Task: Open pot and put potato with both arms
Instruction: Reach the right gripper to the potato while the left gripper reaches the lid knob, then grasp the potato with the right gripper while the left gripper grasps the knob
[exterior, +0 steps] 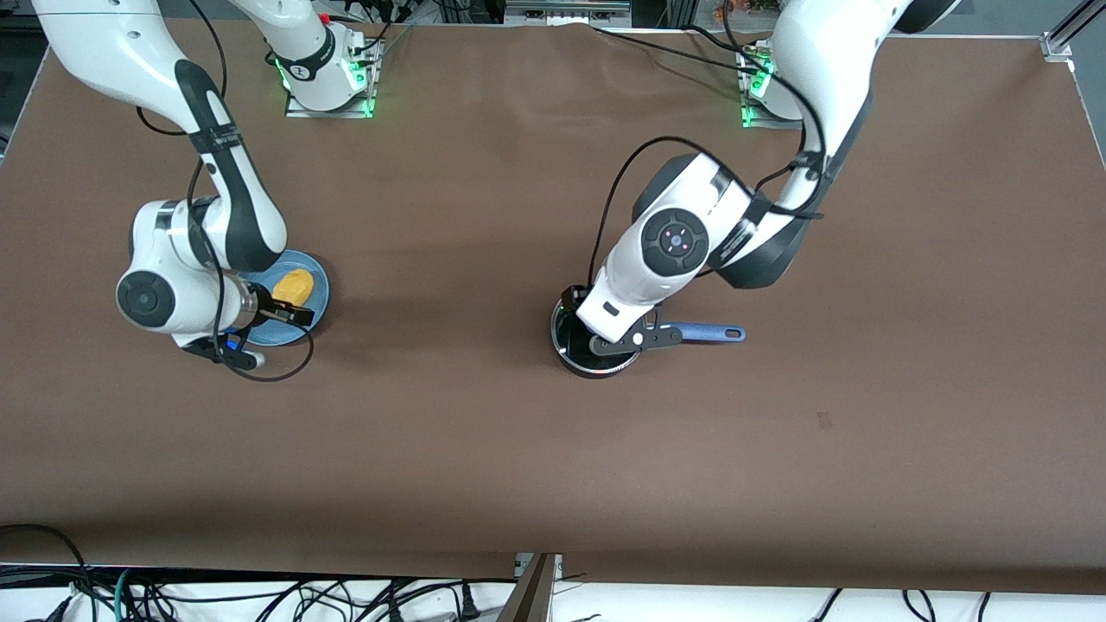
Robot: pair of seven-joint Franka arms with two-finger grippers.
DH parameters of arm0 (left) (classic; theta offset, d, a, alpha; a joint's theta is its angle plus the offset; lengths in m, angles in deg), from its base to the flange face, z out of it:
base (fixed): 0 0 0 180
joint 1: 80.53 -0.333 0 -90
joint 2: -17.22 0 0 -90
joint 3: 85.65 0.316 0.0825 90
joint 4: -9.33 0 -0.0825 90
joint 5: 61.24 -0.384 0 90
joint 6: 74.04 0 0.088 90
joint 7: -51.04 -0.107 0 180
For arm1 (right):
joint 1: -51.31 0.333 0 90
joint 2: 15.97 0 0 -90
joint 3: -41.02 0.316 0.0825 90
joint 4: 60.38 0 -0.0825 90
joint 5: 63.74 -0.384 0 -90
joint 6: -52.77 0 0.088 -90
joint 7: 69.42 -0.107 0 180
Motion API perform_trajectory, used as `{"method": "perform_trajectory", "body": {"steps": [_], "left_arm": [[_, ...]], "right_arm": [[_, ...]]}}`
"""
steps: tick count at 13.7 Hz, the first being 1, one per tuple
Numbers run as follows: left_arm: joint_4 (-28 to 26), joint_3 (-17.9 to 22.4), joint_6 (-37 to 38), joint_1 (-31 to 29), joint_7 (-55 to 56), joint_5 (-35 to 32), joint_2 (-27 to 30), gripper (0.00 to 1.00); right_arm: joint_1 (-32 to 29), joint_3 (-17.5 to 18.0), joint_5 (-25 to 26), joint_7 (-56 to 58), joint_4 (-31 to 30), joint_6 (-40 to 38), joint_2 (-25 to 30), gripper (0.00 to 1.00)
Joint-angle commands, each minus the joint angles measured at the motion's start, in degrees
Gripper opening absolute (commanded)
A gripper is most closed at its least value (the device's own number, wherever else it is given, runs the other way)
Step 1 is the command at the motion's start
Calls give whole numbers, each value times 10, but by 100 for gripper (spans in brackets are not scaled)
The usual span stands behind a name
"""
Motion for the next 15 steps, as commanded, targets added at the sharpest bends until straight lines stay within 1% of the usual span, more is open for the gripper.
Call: {"method": "perform_trajectory", "body": {"steps": [1,4,6,8,9,11,12,13,14,15], "left_arm": [[27,7,-11,4,-11,-13,-28,100],[21,7,-13,5,-14,-20,-32,100],[19,7,-16,11,-7,-22,-32,100],[10,8,-42,20,-4,-21,-35,100],[6,8,-53,24,1,-21,-39,100],[7,8,-58,25,3,-22,-48,100],[7,11,-58,25,3,-27,-49,100],[7,11,-58,25,3,-48,-50,100],[6,11,-58,25,4,-71,-50,100],[6,11,-58,25,4,-76,-52,100]], "right_arm": [[0,0,-6,-11,-111,97,56,100],[0,-6,-6,-16,-149,146,61,100],[0,-6,-6,-15,-156,153,61,100],[0,-6,-6,-15,-160,166,57,98],[0,-7,-6,-15,-163,174,55,86],[0,-9,-6,-14,-163,175,54,58],[0,-10,-5,-14,-163,175,54,48],[0,-10,-5,-13,-161,175,54,41],[0,-10,-5,-11,-160,174,54,41],[0,-10,-5,-9,-159,174,55,41]]}}
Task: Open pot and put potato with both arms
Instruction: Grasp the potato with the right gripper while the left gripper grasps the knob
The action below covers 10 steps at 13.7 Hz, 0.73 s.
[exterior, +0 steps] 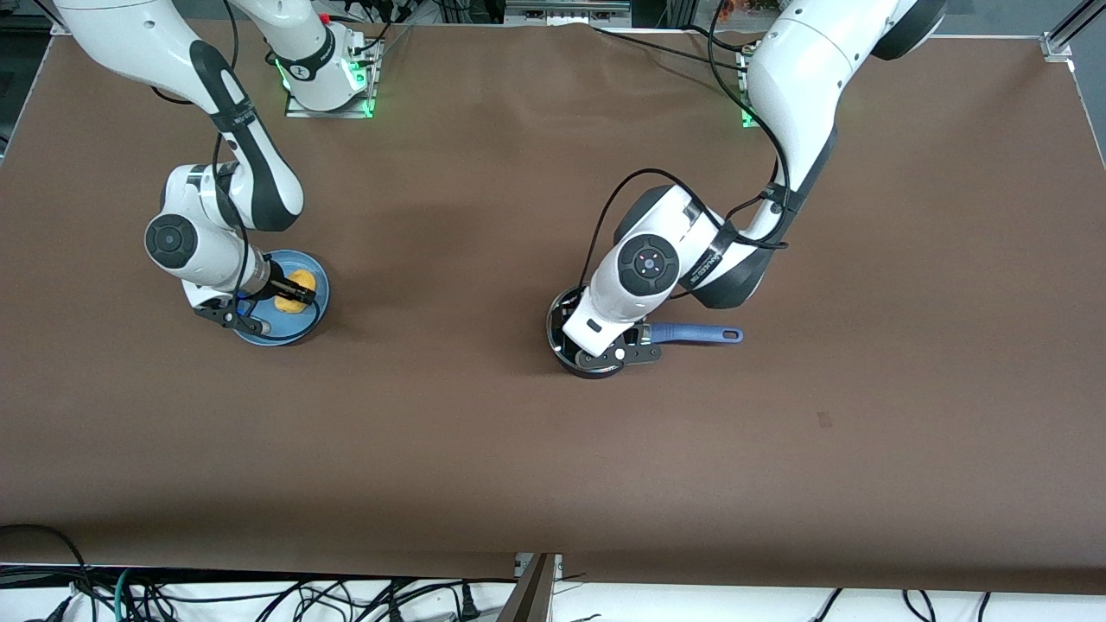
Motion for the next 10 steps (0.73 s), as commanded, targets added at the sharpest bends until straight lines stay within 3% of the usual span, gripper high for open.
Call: {"method": "perform_trajectory", "body": {"steps": [1,5,10], "left_arm": [[3,6,-7,7,6,-25,-8,100],[3,6,-7,7,6,-26,-10,100],[3,4,15,12,8,-25,-2,99]], "right_arm": [[0,-2,-5,5,-14,9,17,40],[0,3,-1,19,15,-11,44,39],[6,45,-3,10,125,-137,47,39]]}}
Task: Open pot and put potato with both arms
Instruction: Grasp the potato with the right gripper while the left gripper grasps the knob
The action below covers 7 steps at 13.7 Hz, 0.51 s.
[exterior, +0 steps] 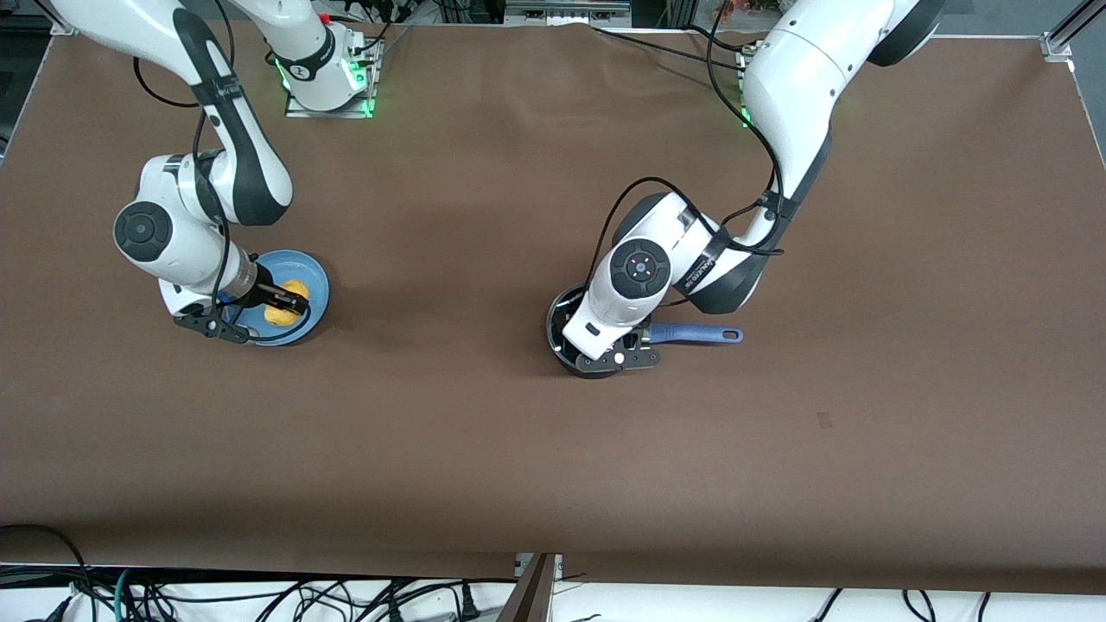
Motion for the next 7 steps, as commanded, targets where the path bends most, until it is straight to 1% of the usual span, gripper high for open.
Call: {"method": "perform_trajectory", "body": {"steps": [1,2,3,5,7], "left_arm": [[3,4,25,15,11,-11,8,97],[3,2,26,16,17,-11,8,96],[3,2,27,17,17,-11,9,91],[3,2,28,17,17,-11,11,85],[3,1,38,16,15,-11,13,84]], "right_arm": [[0,21,-3,-3,43,-50,1,39],[0,28,-3,-2,49,-52,1,39],[0,32,-3,-2,55,-52,1,39],[0,46,-5,-5,63,-52,0,39],[1,58,-6,-8,74,-52,-3,39]]}}
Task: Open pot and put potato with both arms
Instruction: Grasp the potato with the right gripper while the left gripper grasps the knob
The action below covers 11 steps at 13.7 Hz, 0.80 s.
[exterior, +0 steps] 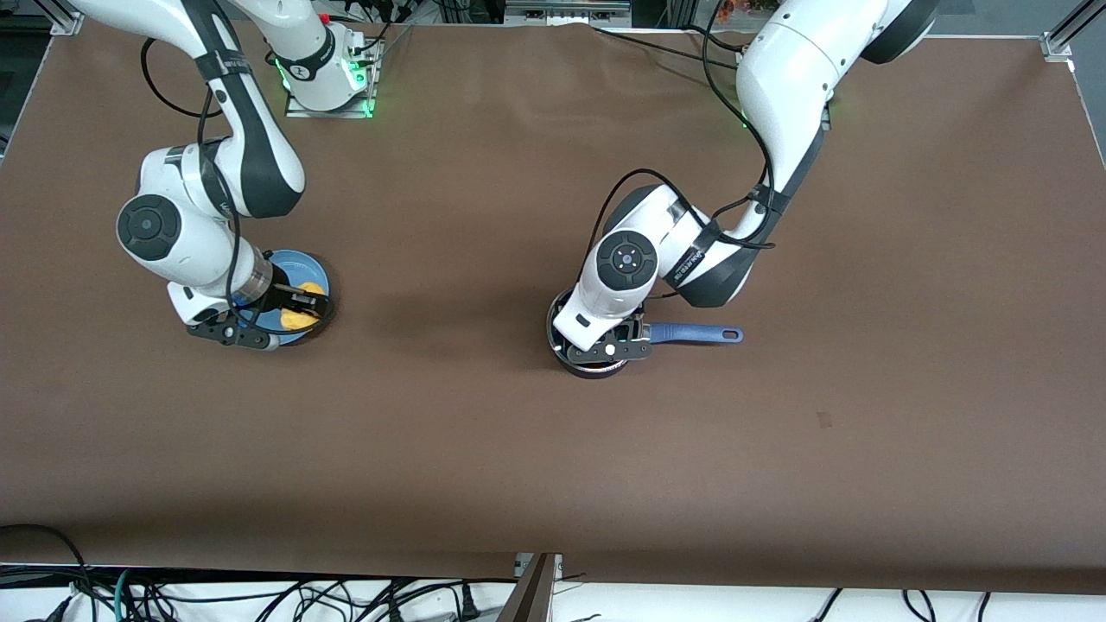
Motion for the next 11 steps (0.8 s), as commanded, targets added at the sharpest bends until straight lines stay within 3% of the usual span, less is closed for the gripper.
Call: {"method": "perform_trajectory", "body": {"steps": [1,2,3,5,7,10,11], "left_arm": [[2,3,21,2,4,-9,8,80],[2,3,21,2,3,-9,8,79],[2,3,21,1,0,-9,7,60],[2,3,22,-1,-2,-9,8,39],[3,3,22,-2,-11,-9,9,29],[8,3,41,-8,-18,-9,14,22],[8,3,51,-10,-18,-9,25,9]], "right_arm": [[-1,20,-7,-8,24,-12,-5,39],[1,22,-7,-13,29,-12,-7,39],[7,22,-8,-19,34,-12,-9,39],[20,22,-8,-30,42,-11,-10,39],[43,22,-8,-56,62,-11,-23,39],[76,22,-8,-119,105,-12,-50,39],[87,22,-9,-135,119,-12,-57,39]]}}
